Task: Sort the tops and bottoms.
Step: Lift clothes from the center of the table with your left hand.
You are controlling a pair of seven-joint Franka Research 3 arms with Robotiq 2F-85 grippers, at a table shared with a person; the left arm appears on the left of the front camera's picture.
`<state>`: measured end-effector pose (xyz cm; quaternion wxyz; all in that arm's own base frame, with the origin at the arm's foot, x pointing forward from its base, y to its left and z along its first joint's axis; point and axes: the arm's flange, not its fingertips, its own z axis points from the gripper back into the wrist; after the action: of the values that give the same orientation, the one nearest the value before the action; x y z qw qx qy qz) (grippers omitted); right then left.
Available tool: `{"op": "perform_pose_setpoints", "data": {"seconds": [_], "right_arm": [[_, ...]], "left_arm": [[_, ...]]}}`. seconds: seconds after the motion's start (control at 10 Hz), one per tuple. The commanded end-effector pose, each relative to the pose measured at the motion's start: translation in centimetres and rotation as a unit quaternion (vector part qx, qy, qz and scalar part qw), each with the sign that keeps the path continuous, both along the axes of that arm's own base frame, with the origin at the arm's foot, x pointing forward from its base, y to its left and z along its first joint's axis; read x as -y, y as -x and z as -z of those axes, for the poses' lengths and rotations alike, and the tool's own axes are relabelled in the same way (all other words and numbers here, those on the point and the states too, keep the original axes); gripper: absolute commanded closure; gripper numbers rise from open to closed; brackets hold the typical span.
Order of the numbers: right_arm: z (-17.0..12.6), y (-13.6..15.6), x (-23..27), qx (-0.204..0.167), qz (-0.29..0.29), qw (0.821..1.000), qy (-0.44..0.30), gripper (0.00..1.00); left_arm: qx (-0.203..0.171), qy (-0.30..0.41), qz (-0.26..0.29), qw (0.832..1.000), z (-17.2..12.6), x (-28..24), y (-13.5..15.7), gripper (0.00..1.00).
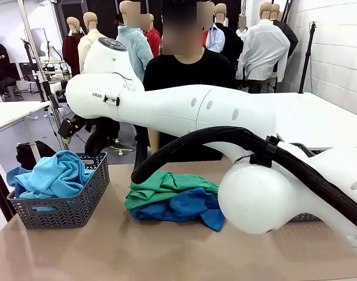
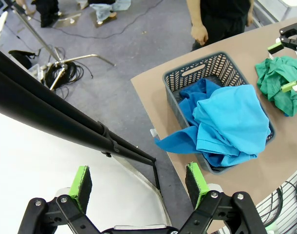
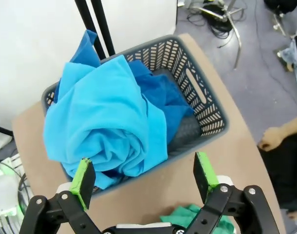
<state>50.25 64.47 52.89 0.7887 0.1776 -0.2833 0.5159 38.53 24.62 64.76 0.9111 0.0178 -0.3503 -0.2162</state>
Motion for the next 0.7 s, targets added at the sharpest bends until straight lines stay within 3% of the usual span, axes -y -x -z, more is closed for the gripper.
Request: {"op": "perform_pose_setpoints", "data": {"seconds": [0.0,0.1,0.2,0.3,0.5,0.6], "right_arm": [[-0.1,0.0,0.0,-0.003,0.001,1.0,-0.001,0.0],[-0.1,0.0,0.0,-0.003,0.001,1.0,-0.001,0.0],[0.0,0.0,0.0,0.0,0.0,1.0,0.0,0.0],[-1.0,2.3,4.7,0.023,0.011,0.999,0.027,0.0],[-2.7,6.7,15.1,0.076,0.074,0.99,0.097,0.0],[-3.2,9.3,19.7,0.059,0.091,0.985,0.132,0.0]], "left_arm": [[-0.004,0.001,0.0,1.0,-0.1,0.0,0.0,0.0],[0.0,0.0,0.0,1.0,0.0,0.0,0.0,0.0],[0.029,-0.007,0.026,0.999,-1.2,1.4,0.7,0.0],[0.059,-0.001,0.061,0.996,-2.2,3.2,1.2,0.0],[0.08,-0.019,0.136,0.987,-3.2,7.9,0.4,0.0],[0.083,-0.035,0.168,0.982,-3.5,10.4,0.1,0.0]]}}
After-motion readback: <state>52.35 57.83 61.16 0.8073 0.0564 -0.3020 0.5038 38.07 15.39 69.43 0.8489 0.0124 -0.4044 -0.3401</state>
